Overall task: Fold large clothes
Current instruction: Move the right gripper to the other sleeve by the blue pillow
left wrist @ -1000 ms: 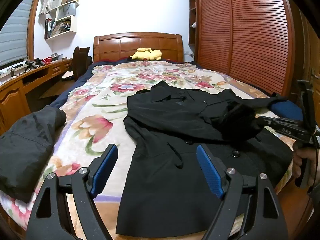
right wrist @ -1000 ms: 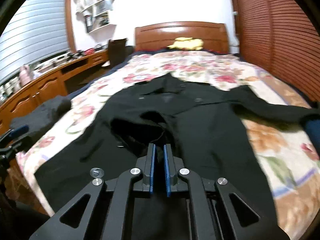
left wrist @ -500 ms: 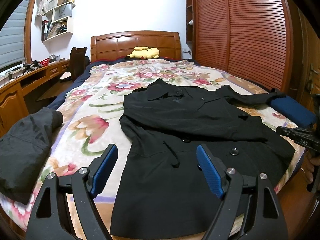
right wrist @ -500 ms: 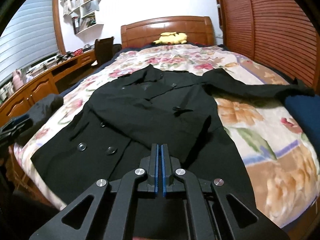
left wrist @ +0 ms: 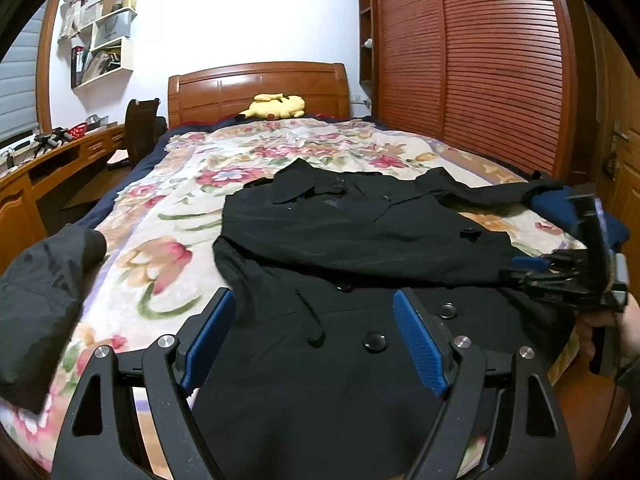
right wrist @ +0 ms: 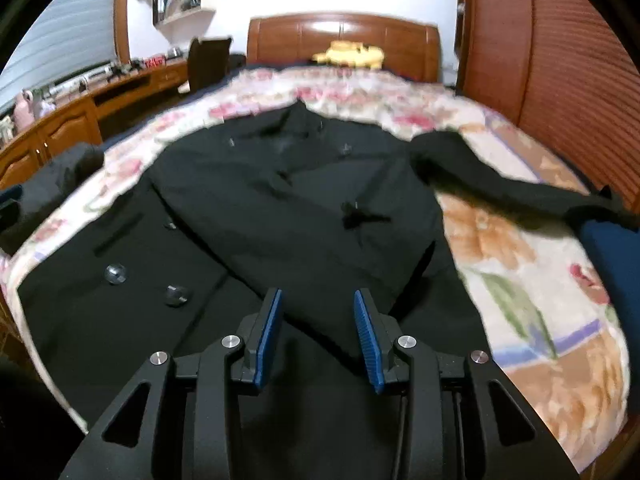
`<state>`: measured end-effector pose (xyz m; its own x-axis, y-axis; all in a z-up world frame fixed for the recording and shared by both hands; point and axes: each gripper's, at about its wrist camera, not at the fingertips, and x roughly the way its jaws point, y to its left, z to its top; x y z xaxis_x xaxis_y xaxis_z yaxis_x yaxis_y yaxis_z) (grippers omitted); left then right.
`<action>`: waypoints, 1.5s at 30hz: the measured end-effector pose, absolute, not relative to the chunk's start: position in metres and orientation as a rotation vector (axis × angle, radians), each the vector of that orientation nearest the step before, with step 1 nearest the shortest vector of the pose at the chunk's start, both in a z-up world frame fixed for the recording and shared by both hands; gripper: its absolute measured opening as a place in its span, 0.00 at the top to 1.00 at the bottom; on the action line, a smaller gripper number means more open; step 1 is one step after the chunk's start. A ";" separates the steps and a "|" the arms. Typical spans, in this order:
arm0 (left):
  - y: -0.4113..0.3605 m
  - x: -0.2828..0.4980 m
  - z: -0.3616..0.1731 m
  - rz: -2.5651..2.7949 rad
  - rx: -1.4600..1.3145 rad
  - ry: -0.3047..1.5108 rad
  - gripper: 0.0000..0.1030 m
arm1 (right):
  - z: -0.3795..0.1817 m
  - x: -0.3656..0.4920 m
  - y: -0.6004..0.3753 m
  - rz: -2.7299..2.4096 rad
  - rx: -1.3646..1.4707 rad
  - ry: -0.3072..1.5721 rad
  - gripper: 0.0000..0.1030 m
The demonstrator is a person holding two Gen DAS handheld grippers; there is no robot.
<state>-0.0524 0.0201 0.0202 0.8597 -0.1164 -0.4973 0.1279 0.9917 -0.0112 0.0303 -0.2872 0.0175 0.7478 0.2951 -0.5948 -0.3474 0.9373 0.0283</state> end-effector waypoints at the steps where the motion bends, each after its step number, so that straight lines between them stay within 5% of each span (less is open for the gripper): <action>1: 0.017 -0.051 0.020 -0.131 0.022 0.523 0.21 | 0.013 0.037 -0.287 0.340 -0.094 0.666 0.63; 6: 0.007 -0.048 0.019 -0.158 0.020 0.525 0.20 | -0.001 0.052 -0.294 0.357 -0.055 0.726 0.63; 9: 0.003 -0.046 0.018 -0.176 0.015 0.532 0.00 | -0.001 0.050 -0.293 0.388 -0.064 0.717 0.79; 18: -0.014 -0.045 0.019 -0.159 0.059 0.526 0.00 | 0.002 0.025 -0.302 0.446 -0.057 0.650 0.86; 24: -0.020 -0.044 0.022 -0.165 0.069 0.519 0.00 | 0.002 0.011 -0.311 0.447 -0.043 0.626 0.77; 28: -0.023 -0.042 0.022 -0.159 0.066 0.513 0.00 | 0.004 0.003 -0.322 0.424 -0.034 0.597 0.54; 45: -0.076 -0.036 0.066 -0.303 0.076 0.446 0.00 | 0.026 -0.012 -0.357 0.377 -0.003 0.493 0.53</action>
<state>-0.0365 -0.0755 0.0657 0.8583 -0.2720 -0.4351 0.3052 0.9523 0.0066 -0.0121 -0.3572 0.0260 0.8137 0.3527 -0.4621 -0.3540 0.9312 0.0874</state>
